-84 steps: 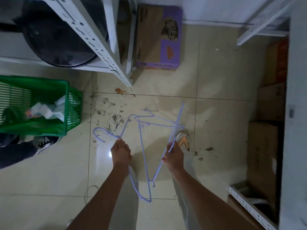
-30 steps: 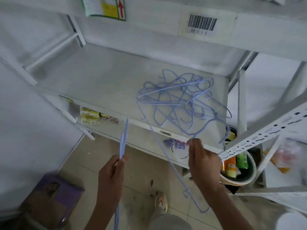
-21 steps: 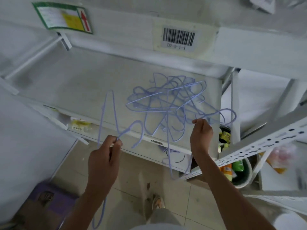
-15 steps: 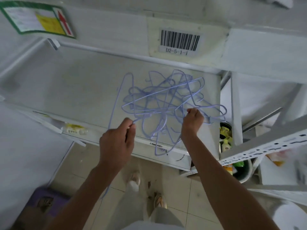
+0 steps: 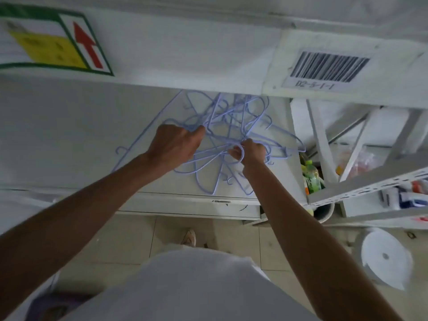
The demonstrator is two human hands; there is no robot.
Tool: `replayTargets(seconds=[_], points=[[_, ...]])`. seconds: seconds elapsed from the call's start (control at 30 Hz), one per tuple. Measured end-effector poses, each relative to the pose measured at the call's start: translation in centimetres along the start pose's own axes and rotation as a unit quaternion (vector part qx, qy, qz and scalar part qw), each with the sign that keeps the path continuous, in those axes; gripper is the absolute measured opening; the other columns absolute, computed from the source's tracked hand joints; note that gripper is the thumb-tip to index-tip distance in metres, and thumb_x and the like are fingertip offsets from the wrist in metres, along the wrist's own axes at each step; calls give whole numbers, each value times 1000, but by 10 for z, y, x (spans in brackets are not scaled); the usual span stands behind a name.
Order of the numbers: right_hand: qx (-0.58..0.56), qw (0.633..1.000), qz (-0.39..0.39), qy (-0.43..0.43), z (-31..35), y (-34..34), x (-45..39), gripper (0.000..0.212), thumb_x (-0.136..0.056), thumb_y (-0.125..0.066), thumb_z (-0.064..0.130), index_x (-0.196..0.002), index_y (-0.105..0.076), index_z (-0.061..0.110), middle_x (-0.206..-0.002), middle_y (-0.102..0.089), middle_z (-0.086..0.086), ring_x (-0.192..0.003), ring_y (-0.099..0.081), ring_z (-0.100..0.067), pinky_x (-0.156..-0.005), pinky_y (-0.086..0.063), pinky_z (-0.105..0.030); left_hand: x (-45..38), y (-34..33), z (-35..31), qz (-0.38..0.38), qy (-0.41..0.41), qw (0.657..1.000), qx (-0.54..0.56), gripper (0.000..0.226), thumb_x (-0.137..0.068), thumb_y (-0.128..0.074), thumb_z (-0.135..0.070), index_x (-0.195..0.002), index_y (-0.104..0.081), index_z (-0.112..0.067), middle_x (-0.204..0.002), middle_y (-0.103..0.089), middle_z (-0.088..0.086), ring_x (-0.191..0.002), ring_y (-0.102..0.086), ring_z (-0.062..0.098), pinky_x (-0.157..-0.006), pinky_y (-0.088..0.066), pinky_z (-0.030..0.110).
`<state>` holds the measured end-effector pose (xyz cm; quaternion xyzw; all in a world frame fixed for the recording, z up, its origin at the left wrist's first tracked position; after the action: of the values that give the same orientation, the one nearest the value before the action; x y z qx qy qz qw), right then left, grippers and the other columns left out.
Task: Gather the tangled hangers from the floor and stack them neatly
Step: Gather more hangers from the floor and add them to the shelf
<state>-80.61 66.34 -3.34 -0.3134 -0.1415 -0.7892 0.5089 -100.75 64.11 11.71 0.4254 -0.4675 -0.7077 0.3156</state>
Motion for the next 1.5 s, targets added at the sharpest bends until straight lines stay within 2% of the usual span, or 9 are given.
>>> replayTargets(seconds=[0.07, 0.17, 0.47, 0.8, 0.9, 1.03, 1.2, 1.37, 1.5], points=[[-103, 994, -6, -28, -6, 12, 4, 20, -96, -55, 13, -91, -69, -1, -83, -71, -18, -86, -70, -35, -65, -57, -27, -13, -14, -8, 8, -55, 998, 0, 14, -78, -66, -13, -80, -54, -20, -41, -51, 5, -36, -57, 26, -46, -36, 24], [-142, 990, -17, -15, -18, 40, 6, 28, -102, -41, 13, -104, -63, -4, -87, -70, -20, -84, -69, -37, -85, -60, -41, -34, -31, -31, 20, -141, 990, 0, 16, -72, -73, -14, -77, -58, -19, -39, -51, 5, -33, -56, 27, -44, -41, 25], [26, 995, 7, 96, 6, 51, 22, 35, -106, -40, 20, -124, -63, 0, -107, -74, -22, -89, -70, -30, -74, -54, -32, -56, -86, -98, 43, -349, 936, -1, 19, -77, -70, -19, -95, -67, -22, -48, -62, 6, -39, -61, 30, -41, -36, 26], [316, 924, -66, 205, 34, 37, 18, 30, -97, -48, 25, -110, -73, 17, -108, -75, -8, -105, -67, -31, -94, -54, -48, -42, -107, -62, 23, -259, 965, 41, 15, -103, -49, -33, -106, -62, -25, -86, -61, 4, -78, -64, 27, -52, -47, 38], [443, 831, -6, 337, 41, -13, 35, 36, -93, -51, 19, -126, -67, 19, -127, -64, -7, -123, -56, -29, -100, -48, -42, -27, -103, -57, 65, -174, 982, 29, 21, -100, -45, -34, -110, -57, -19, -105, -61, 9, -97, -61, 32, -68, -49, 46], [573, 637, 155, 492, 18, -88, 74, 55, -89, -56, 19, -142, -51, 5, -144, -54, -13, -134, -47, -31, -110, -37, -40, 29, -99, -27, 133, 0, 991, 3, 38, -101, -45, -34, -129, -58, -13, -137, -57, 15, -119, -57, 36, -87, -45, 48], [626, 418, 316, 578, -51, -106, 130, 62, -96, -48, 22, -154, -38, 2, -159, -40, -16, -150, -33, -32, -125, -23, -45, 174, -67, -29, 182, 262, 948, -4, 46, -102, -43, -33, -139, -55, -8, -154, -47, 17, -137, -48, 36, -103, -41, 47], [591, 176, 466, 634, -167, -65, 227, 59, -98, -43, 25, -153, -39, 2, -160, -38, -15, -151, -31, -31, -126, -19, -45, 364, -14, -132, 239, 535, 810, 12, 51, -103, -45, -39, -146, -51, -11, -160, -40, 16, -146, -39, 37, -112, -35, 48], [565, 36, 574, 592, -267, 4, 295, 54, -97, -41, 23, -146, -46, 2, -153, -46, -15, -144, -39, -32, -123, -25, -43, 497, 29, -274, 284, 715, 637, 51, 54, -103, -43, -44, -150, -45, -15, -164, -33, 13, -151, -30, 33, -117, -29, 45]])
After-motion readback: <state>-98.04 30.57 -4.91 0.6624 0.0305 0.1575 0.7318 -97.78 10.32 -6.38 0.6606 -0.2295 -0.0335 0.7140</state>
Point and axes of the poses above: each hand's wrist, its own x-axis away from the middle knuckle, its own y-axis out of the back of the hand, z = x × y, the point moved 10 cm from there along -x, towards the middle knuckle
